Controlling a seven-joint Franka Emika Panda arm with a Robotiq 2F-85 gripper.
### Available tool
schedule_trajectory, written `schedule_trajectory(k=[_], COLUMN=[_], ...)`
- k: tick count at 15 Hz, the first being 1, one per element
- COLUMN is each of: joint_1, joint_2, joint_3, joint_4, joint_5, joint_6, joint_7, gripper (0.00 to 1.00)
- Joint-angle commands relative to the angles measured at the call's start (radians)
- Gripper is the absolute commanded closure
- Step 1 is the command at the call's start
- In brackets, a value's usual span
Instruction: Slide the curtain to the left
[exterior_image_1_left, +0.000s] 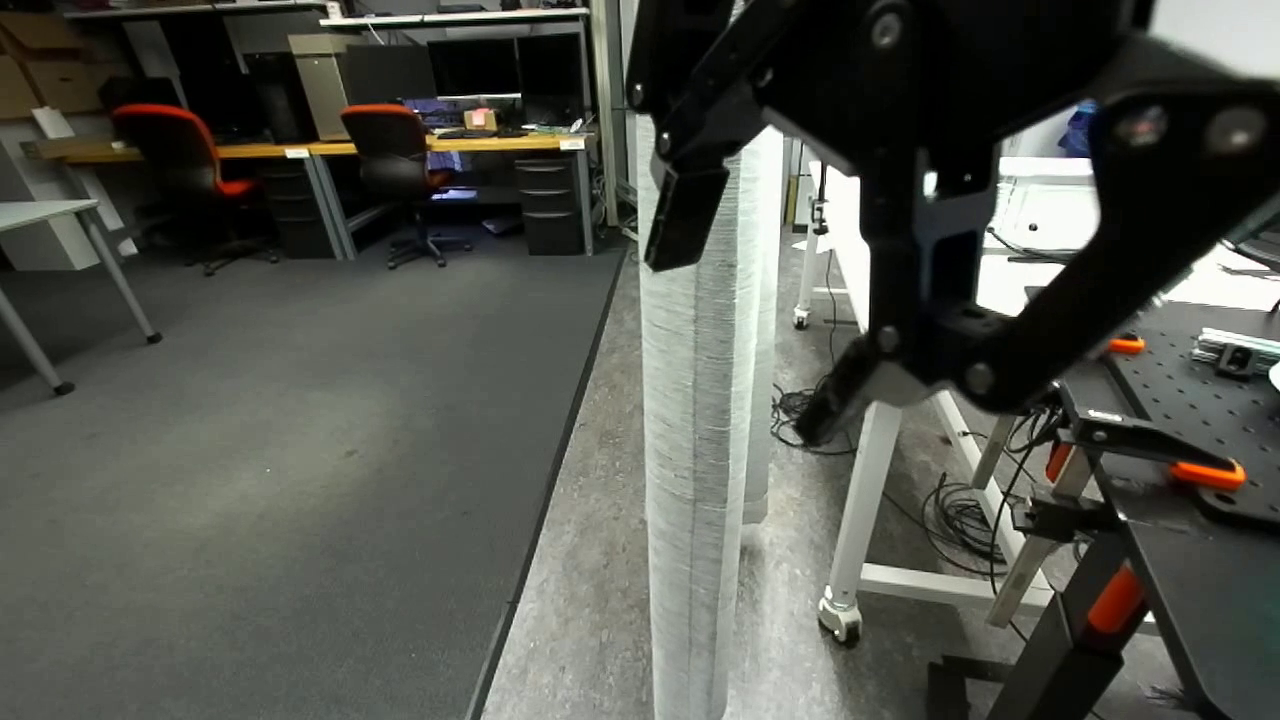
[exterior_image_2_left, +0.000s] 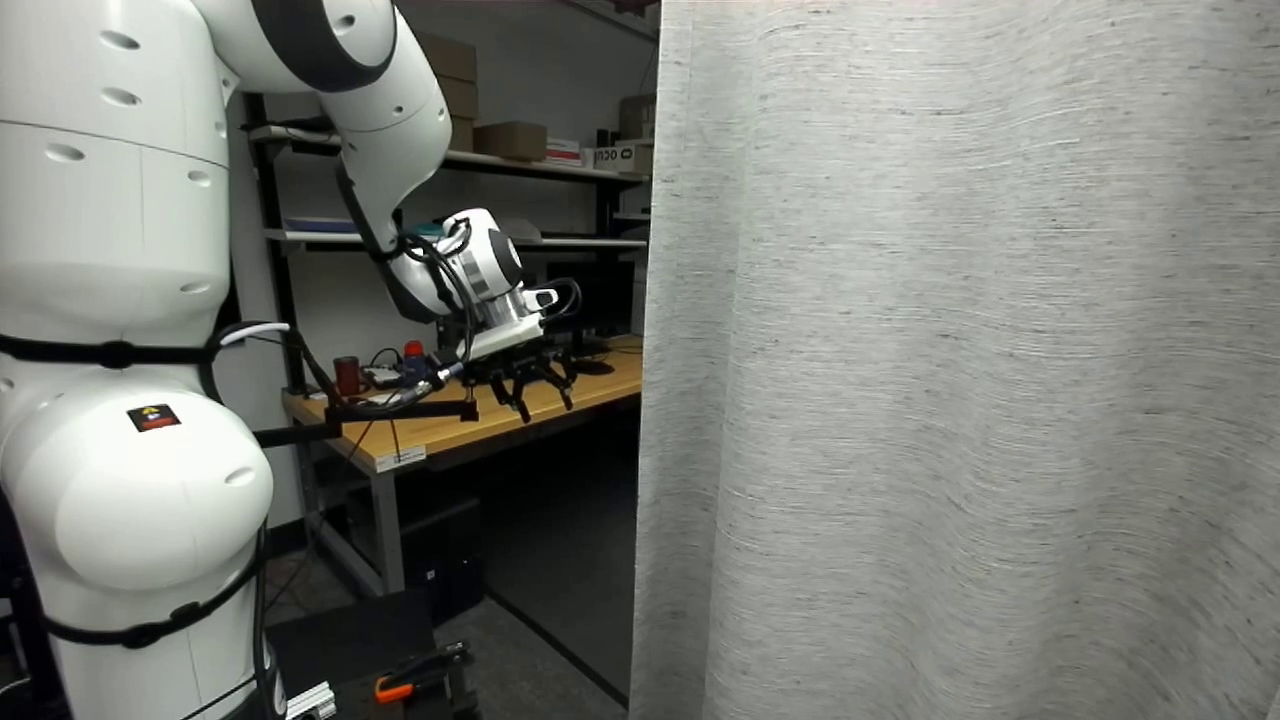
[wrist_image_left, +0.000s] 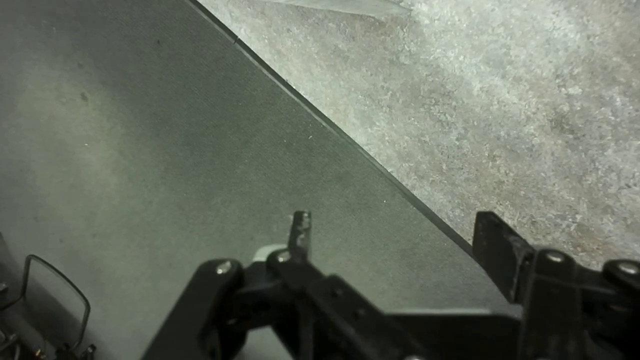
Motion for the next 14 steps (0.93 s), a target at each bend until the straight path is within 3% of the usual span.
schedule_trajectory(k=[1, 5, 11, 14], joint_1=[0.0, -0.025, -0.093, -0.132], joint_2=[-0.023, -0.069, -0.213, -0.284], joint_3=[-0.02, -0.045, -0.094, -0.107], joint_4=[-0.016, -0.041, -0.152, -0.217], joint_5=[0.007, 0.051, 0.177, 0.189], joint_6=[0.047, 0.098, 0.25, 0.299], joint_7=[0.027, 0.045, 0.09, 0.126], gripper=[0.03, 0.0, 0.0, 0.0])
